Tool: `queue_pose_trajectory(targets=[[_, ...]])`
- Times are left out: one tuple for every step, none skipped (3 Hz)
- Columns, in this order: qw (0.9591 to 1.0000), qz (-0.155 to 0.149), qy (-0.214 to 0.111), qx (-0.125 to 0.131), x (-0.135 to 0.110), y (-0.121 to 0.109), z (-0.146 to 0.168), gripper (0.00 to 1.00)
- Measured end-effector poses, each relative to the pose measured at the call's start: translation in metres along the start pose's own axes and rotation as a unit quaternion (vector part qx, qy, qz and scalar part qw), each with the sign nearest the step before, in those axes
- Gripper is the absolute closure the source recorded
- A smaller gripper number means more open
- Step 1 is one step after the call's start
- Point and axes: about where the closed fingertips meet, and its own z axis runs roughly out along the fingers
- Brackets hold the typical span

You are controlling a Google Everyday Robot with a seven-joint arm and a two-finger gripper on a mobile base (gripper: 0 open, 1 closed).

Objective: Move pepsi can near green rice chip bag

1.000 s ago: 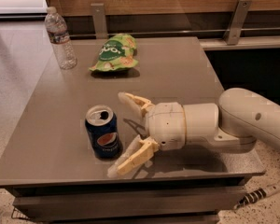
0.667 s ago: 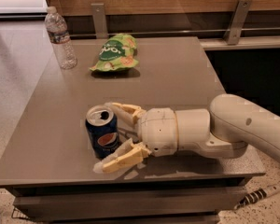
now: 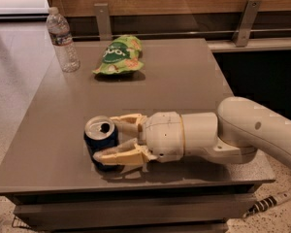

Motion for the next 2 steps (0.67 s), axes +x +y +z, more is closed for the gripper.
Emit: queue_pose_trajectory(targets=[[1.0000, -0.001, 0.001, -0.002, -0.0013, 0.0013, 0.0021, 0.96], [1.0000, -0.002, 0.001, -0.003, -0.0018, 0.0019, 0.0030, 1.00]])
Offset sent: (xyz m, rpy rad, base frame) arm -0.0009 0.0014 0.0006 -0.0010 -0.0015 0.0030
